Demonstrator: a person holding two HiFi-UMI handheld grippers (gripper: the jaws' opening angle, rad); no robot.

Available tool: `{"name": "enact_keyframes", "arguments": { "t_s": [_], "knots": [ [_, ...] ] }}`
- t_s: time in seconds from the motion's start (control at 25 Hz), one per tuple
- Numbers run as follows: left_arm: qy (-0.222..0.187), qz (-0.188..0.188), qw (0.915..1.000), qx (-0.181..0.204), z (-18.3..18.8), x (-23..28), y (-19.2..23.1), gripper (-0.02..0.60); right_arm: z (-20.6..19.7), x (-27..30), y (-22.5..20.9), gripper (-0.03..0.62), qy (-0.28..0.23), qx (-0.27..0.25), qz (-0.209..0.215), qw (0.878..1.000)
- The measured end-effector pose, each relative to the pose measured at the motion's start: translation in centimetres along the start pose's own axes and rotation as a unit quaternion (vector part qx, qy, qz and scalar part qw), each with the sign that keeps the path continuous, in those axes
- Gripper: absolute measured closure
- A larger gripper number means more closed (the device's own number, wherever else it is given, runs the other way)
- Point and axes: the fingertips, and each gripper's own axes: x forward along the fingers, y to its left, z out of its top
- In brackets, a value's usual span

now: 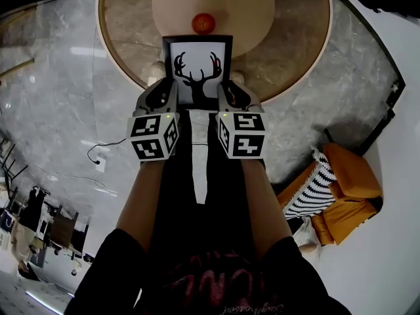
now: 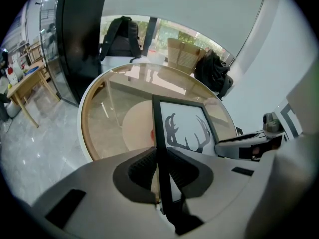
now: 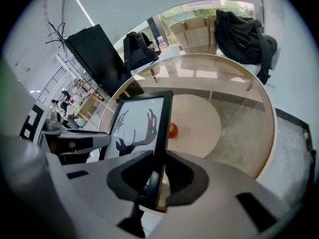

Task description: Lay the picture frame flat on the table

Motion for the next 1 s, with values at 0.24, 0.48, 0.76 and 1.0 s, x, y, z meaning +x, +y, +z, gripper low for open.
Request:
{"name": "enact_keyframes", "arguments": {
  "t_s": [0.24,0.48,0.76,1.0],
  "knots": [
    [0.006,0.003,1.0,-0.003,-0.7,0.8,0.1,0.511,-0.6,0.7,-0.3,0.511,0.008,0.001,0.0,1.0],
    [0.004,0.003,1.0,-0.002,-0.9,1.1,0.4,0.511,-0.8,1.0,-0.3,0.509,0.006,0.003,0.004,1.0],
    [0.006,-0.002,0.9998,0.017,-0.8,1.1,0.3,0.509,-0.6,0.8,-0.2,0.508,0.004,-0.004,0.002,1.0],
    [-0.021,-0.001,0.9993,0.032,1.0,-0.4,-0.1,0.509,0.9,-0.7,-0.6,0.508,-0.014,-0.007,-0.014,1.0]
  ]
}}
